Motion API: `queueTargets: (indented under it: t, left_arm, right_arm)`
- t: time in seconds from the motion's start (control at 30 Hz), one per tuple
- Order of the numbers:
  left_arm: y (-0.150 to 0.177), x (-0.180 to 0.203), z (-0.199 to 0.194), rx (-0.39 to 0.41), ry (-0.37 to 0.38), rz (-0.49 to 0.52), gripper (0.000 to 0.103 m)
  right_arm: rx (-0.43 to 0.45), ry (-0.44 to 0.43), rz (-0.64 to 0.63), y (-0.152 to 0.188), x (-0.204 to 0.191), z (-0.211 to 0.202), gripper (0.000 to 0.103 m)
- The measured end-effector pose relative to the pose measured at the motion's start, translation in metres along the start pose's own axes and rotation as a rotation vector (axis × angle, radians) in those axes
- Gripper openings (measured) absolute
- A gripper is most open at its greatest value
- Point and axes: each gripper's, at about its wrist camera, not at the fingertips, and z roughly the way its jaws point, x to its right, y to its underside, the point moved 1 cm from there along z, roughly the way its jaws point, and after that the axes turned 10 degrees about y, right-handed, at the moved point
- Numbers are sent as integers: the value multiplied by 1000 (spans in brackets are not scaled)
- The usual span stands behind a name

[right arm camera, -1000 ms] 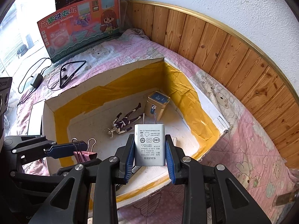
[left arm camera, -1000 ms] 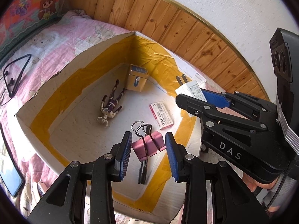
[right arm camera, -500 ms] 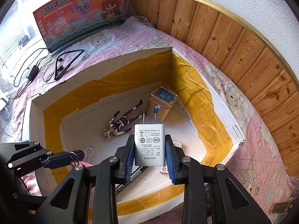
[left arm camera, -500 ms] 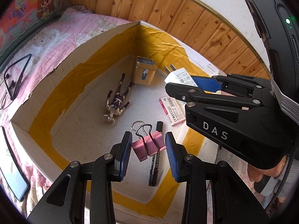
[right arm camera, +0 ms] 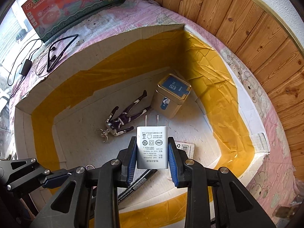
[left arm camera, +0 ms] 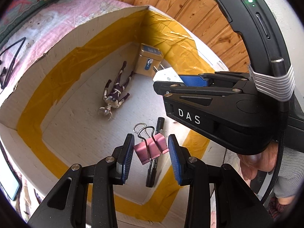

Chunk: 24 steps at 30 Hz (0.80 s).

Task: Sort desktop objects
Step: 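Carry the charger and binder clips over the cardboard box with both tools, then open the right tool to drop the charger while the left tool releases the clips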

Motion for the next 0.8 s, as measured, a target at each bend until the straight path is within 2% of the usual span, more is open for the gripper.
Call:
queueTargets:
  t: [0.37, 0.63, 0.8]
  left_arm:
    - [-5, -6, 4, -37, 27, -33, 38]
    - [-6, -5, 8, -53, 18, -31, 40]
    - [-7, -6, 9, -49, 8, -34, 45]
  right_arm:
    - [-80, 17, -31, -15, -6, 19, 32]
    - [-98, 26, -11, -15, 0, 25, 32]
    - [-93, 24, 9, -13, 6, 22, 33]
